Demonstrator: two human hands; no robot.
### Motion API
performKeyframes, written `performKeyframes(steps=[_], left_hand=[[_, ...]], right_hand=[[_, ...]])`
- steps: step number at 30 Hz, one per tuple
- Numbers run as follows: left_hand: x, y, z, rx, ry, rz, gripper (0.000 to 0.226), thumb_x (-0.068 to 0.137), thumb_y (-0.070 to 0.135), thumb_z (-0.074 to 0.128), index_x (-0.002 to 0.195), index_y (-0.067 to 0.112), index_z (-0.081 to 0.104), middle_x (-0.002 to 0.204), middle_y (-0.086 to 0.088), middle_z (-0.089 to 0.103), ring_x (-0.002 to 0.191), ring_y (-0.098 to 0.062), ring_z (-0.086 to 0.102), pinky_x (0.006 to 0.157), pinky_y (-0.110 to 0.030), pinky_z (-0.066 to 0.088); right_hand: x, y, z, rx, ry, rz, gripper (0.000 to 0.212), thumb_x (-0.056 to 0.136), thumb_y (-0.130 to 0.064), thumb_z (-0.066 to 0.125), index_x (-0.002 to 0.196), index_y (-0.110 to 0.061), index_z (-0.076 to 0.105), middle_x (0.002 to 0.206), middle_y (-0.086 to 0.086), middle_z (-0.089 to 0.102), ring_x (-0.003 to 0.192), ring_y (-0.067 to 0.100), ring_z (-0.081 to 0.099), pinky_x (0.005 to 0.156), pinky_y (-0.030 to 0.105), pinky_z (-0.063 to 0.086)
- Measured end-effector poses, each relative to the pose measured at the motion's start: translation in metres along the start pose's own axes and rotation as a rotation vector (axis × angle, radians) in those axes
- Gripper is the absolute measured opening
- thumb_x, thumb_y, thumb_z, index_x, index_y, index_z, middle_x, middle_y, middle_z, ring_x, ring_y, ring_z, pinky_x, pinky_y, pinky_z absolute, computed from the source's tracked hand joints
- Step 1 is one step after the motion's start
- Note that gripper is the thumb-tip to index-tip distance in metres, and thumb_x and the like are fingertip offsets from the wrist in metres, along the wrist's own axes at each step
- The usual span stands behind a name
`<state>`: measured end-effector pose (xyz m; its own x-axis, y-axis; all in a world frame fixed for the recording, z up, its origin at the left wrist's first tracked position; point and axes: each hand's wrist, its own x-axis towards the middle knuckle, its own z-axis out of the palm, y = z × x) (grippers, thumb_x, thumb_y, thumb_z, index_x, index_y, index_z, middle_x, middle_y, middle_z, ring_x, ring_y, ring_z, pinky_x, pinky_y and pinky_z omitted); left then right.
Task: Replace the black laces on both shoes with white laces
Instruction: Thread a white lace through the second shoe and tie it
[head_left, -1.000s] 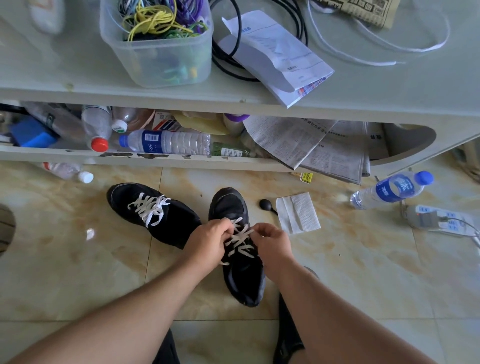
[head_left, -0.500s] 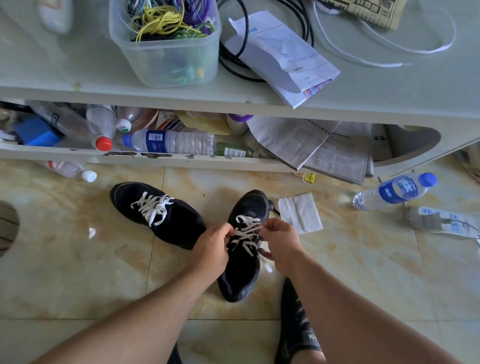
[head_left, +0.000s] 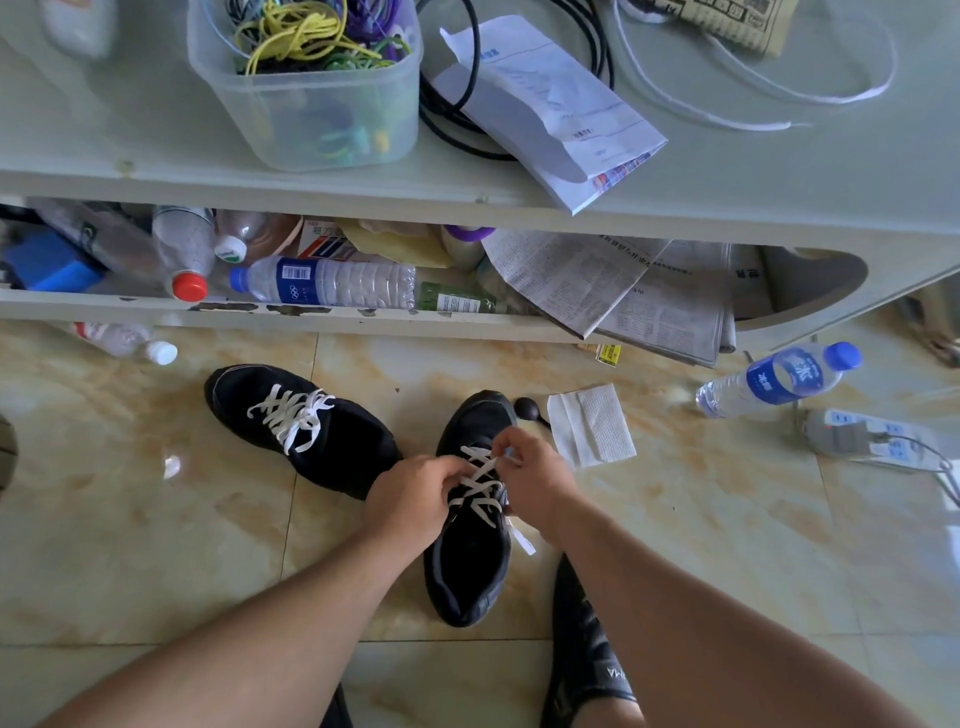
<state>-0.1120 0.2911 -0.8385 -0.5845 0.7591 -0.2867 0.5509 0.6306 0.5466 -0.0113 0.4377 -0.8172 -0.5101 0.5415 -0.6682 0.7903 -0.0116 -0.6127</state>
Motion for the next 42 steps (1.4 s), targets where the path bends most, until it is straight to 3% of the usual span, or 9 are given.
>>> performKeyframes(steps=[5, 11, 16, 20, 24, 26, 31, 36, 42], left_hand=[[0.002, -0.002, 0.003, -0.04, 0.013, -0.055, 0.016, 0.102, 0.031, 0.063, 0.108, 0.036, 0.078, 0.103, 0.012, 0.075, 0.09, -0.015, 0.071, 0.069, -0.033, 0.055], [0.01, 0.001, -0.001, -0.159, -0.056, -0.139, 0.005, 0.09, 0.031, 0.08, 0.089, 0.036, 0.081, 0.098, 0.02, 0.075, 0.09, -0.002, 0.068, 0.076, -0.02, 0.053], [0.014, 0.0, -0.004, -0.319, -0.143, -0.28, 0.008, 0.089, 0.033, 0.083, 0.083, 0.034, 0.079, 0.088, 0.02, 0.076, 0.083, 0.002, 0.069, 0.059, -0.004, 0.044], [0.014, -0.006, -0.002, -0.218, -0.138, -0.313, 0.014, 0.095, 0.025, 0.077, 0.088, 0.036, 0.077, 0.096, 0.016, 0.074, 0.084, -0.004, 0.066, 0.061, -0.013, 0.045], [0.014, -0.007, 0.001, -0.132, -0.148, -0.207, 0.026, 0.097, 0.013, 0.071, 0.102, 0.037, 0.08, 0.103, 0.013, 0.069, 0.092, -0.009, 0.066, 0.079, -0.021, 0.048], [0.014, -0.005, 0.0, -0.094, -0.147, -0.127, 0.019, 0.095, 0.016, 0.074, 0.099, 0.033, 0.081, 0.099, 0.01, 0.067, 0.091, -0.013, 0.066, 0.077, -0.023, 0.046], [0.011, -0.008, -0.002, -0.089, -0.131, 0.002, 0.016, 0.093, 0.016, 0.074, 0.088, 0.03, 0.078, 0.1, 0.011, 0.07, 0.09, -0.013, 0.067, 0.079, -0.031, 0.052], [0.011, 0.007, -0.006, -0.204, -0.088, -0.061, 0.014, 0.1, 0.018, 0.064, 0.09, 0.028, 0.065, 0.079, 0.013, 0.063, 0.069, -0.002, 0.056, 0.059, -0.015, 0.04], [0.018, 0.015, -0.01, -0.124, -0.134, -0.007, 0.015, 0.105, 0.017, 0.047, 0.093, 0.025, 0.047, 0.089, 0.007, 0.059, 0.078, -0.018, 0.056, 0.067, -0.037, 0.043]], right_hand=[[-0.002, 0.009, 0.002, 0.077, 0.031, 0.027, 0.025, 0.098, -0.008, 0.051, 0.092, -0.028, 0.064, 0.077, -0.003, 0.057, 0.064, 0.018, 0.053, 0.061, 0.041, 0.058], [-0.009, 0.025, 0.009, 0.242, 0.092, 0.145, 0.02, 0.095, -0.015, 0.065, 0.109, -0.029, 0.066, 0.092, -0.001, 0.069, 0.079, 0.024, 0.071, 0.075, 0.054, 0.063], [-0.014, 0.03, 0.014, 0.417, 0.094, 0.255, 0.017, 0.089, -0.021, 0.071, 0.106, -0.021, 0.068, 0.076, 0.001, 0.073, 0.054, 0.011, 0.066, 0.056, 0.031, 0.057], [-0.014, 0.033, 0.023, 0.347, 0.074, 0.243, 0.031, 0.073, -0.039, 0.072, 0.102, -0.036, 0.062, 0.086, 0.001, 0.077, 0.076, 0.022, 0.076, 0.077, 0.048, 0.065], [-0.018, 0.033, 0.024, 0.249, 0.056, 0.177, 0.031, 0.077, -0.037, 0.077, 0.099, -0.039, 0.056, 0.092, -0.003, 0.072, 0.078, 0.019, 0.074, 0.07, 0.038, 0.063], [-0.022, 0.034, 0.023, 0.194, 0.046, 0.129, 0.032, 0.079, -0.029, 0.078, 0.099, -0.038, 0.055, 0.096, -0.008, 0.068, 0.082, 0.016, 0.072, 0.068, 0.032, 0.061], [-0.026, 0.035, 0.022, 0.142, 0.016, 0.116, 0.043, 0.075, -0.023, 0.072, 0.113, -0.035, 0.057, 0.105, -0.011, 0.065, 0.088, 0.015, 0.071, 0.078, 0.04, 0.064], [-0.023, 0.034, 0.018, 0.156, 0.077, 0.122, 0.037, 0.078, -0.023, 0.07, 0.109, -0.038, 0.059, 0.101, -0.012, 0.068, 0.083, 0.013, 0.072, 0.076, 0.038, 0.064], [-0.019, 0.035, 0.017, 0.12, 0.129, 0.153, 0.029, 0.084, -0.03, 0.072, 0.113, -0.03, 0.065, 0.098, -0.01, 0.068, 0.084, 0.011, 0.068, 0.074, 0.03, 0.06]])
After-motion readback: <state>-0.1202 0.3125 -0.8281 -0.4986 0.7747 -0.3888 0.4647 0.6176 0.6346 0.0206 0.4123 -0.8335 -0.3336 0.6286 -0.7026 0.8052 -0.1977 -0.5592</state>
